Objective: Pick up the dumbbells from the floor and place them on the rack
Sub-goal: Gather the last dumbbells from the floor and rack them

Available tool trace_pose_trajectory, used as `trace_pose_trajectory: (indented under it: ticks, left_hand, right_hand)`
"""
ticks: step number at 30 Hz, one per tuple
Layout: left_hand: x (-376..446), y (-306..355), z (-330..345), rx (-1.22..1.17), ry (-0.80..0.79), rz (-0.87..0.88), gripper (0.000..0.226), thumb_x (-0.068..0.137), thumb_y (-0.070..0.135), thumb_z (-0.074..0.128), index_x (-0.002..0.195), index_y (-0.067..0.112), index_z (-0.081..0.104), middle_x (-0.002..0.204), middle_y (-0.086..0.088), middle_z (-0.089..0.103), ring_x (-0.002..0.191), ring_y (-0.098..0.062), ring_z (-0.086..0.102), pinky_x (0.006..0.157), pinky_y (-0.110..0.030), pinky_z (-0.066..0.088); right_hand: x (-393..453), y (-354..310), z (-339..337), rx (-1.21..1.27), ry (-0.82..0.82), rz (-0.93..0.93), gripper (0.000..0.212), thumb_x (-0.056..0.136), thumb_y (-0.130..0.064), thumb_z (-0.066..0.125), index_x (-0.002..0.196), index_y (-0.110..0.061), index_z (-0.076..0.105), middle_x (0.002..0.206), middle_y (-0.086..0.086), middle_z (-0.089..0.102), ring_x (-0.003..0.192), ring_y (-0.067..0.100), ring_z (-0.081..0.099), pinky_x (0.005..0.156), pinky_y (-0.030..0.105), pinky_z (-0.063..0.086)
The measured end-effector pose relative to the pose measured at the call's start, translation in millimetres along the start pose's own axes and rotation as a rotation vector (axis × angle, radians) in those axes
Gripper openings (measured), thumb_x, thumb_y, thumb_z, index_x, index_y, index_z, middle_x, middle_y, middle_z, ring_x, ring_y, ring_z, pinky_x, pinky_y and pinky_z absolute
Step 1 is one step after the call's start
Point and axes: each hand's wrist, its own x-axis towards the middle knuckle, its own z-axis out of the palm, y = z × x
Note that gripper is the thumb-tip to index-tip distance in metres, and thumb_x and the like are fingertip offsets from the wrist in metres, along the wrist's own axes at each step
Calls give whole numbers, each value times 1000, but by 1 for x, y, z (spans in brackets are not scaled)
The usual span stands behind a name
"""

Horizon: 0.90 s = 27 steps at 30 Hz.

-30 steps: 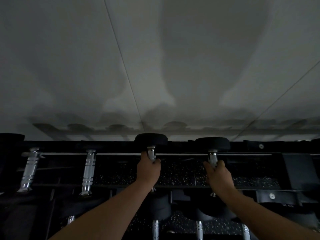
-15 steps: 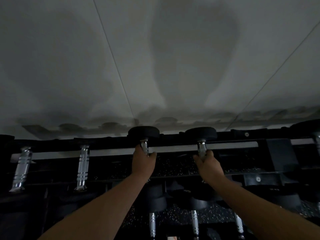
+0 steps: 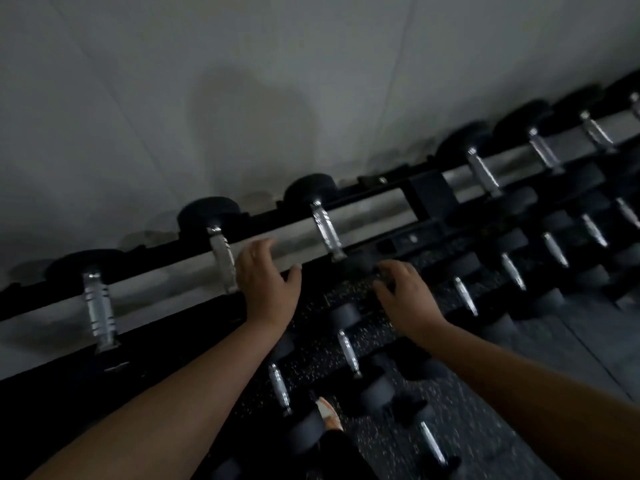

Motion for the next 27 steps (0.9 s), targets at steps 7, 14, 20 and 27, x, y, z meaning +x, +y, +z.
trace_pose_trajectory:
  ticks: [7,14,20,27]
  left_hand:
    - [-106,49,65,-100,-290,369,44,74,10,77,114,2,62,120,-20,58,115,-39,54,101,-48,41]
    - [-203,65,143,-54,-892,472,14,86,14,65,100,13,68,102,-4,63,99,-23,58,90,-36,48]
    - [-272,71,213,65,-1096,602,13,85,22,66,97,18,68,100,1,65,95,-20,59,81,-24,41]
    - [-295,61,312,224,-1118,710,25,85,30,67,106,18,66,109,-1,64,106,-24,57,95,-39,43]
  right_hand:
    - [-114,109,-22,-2,106,300,32,91,-22,61,123,-15,61,125,8,57,109,24,58,87,23,38]
    - [-226,213,-39,-6,132,580,21,93,-24,58,112,-19,67,108,2,63,100,19,61,83,26,44]
    - [-297,293,-10,39,82,734,16,94,-25,57,106,-22,67,98,-2,63,89,18,61,75,31,50]
    - [-302,380,69,94,-122,738,19,94,-28,54,109,-18,62,105,3,62,94,22,61,79,35,51]
